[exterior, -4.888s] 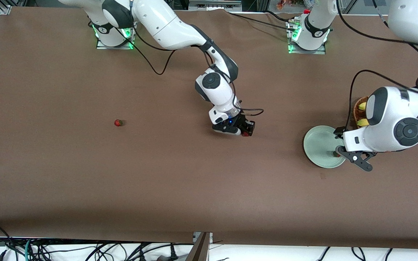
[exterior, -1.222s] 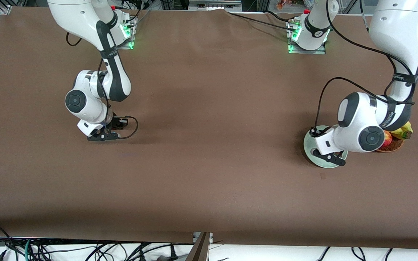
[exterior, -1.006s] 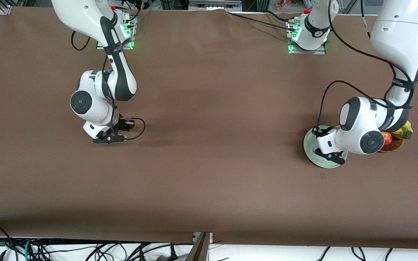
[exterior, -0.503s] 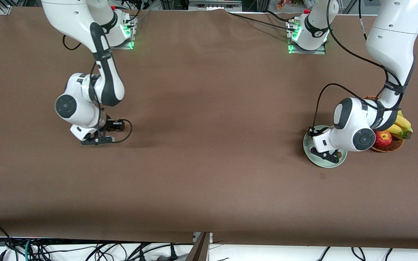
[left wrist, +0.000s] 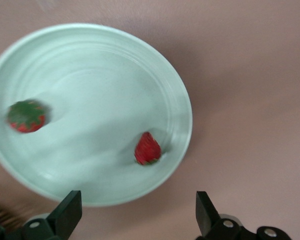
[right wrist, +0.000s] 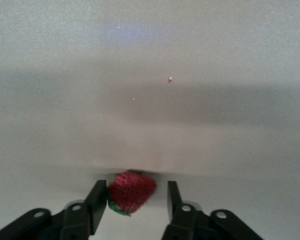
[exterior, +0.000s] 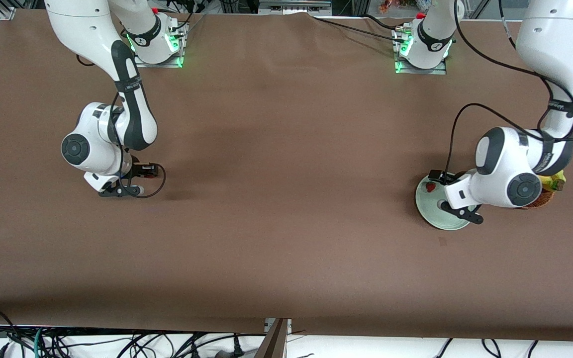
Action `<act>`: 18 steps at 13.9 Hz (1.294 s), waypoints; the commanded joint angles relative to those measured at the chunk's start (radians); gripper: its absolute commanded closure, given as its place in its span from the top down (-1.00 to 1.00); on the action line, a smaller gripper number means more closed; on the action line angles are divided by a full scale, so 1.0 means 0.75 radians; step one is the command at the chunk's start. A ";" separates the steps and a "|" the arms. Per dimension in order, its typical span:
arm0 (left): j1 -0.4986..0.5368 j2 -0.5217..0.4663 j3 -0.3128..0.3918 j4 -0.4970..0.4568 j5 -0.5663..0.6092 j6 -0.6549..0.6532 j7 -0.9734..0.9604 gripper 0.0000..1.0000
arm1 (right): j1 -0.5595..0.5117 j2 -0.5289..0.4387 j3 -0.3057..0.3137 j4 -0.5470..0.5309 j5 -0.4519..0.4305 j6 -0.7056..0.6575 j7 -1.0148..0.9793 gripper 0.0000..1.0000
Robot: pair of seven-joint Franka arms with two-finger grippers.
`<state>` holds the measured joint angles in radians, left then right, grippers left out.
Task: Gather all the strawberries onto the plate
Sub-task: 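Lower the strawberry onto the plate while the right gripper reaches the third, then grasp the third strawberry with the right gripper and lift it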
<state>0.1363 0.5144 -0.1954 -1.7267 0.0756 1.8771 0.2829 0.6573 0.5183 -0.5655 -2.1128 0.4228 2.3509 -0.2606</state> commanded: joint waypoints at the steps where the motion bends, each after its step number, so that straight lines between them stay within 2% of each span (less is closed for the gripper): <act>1: 0.000 -0.019 -0.022 0.170 0.010 -0.197 0.001 1.00 | 0.003 0.023 0.007 -0.005 0.080 0.021 -0.033 0.05; 2: -0.006 -0.025 -0.030 0.236 0.010 -0.269 -0.003 1.00 | 0.001 0.027 0.007 -0.005 0.085 0.028 -0.049 0.04; 4: -0.006 -0.054 -0.079 0.336 0.008 -0.361 -0.015 1.00 | 0.001 0.029 0.007 -0.009 0.089 0.028 -0.056 -0.13; 7: -0.004 -0.150 -0.142 0.367 0.008 -0.384 -0.086 1.00 | 0.003 0.021 0.007 -0.005 0.091 0.011 -0.056 -0.62; 8: -0.004 -0.191 -0.155 0.369 0.008 -0.410 -0.113 1.00 | 0.009 0.011 0.007 -0.001 0.091 0.003 -0.053 -0.73; 11: -0.006 -0.289 -0.181 0.369 -0.007 -0.445 -0.193 1.00 | 0.028 -0.010 0.009 0.084 0.091 -0.093 -0.011 -0.78; 14: -0.002 -0.322 -0.183 0.367 -0.011 -0.484 -0.195 1.00 | 0.132 0.035 0.018 0.366 0.091 -0.269 0.264 -0.78; 15: -0.004 -0.318 -0.183 0.365 -0.013 -0.486 -0.195 1.00 | 0.158 0.094 0.056 0.486 0.093 -0.271 0.375 -0.78; 18: -0.008 -0.314 -0.183 0.367 -0.013 -0.478 -0.205 1.00 | 0.169 0.292 0.248 0.857 0.089 -0.257 0.804 -0.77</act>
<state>0.1291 0.2855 -0.3322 -1.4439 0.0750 1.5203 0.1414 0.7866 0.5895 -0.4451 -1.6754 0.4744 2.1760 0.1801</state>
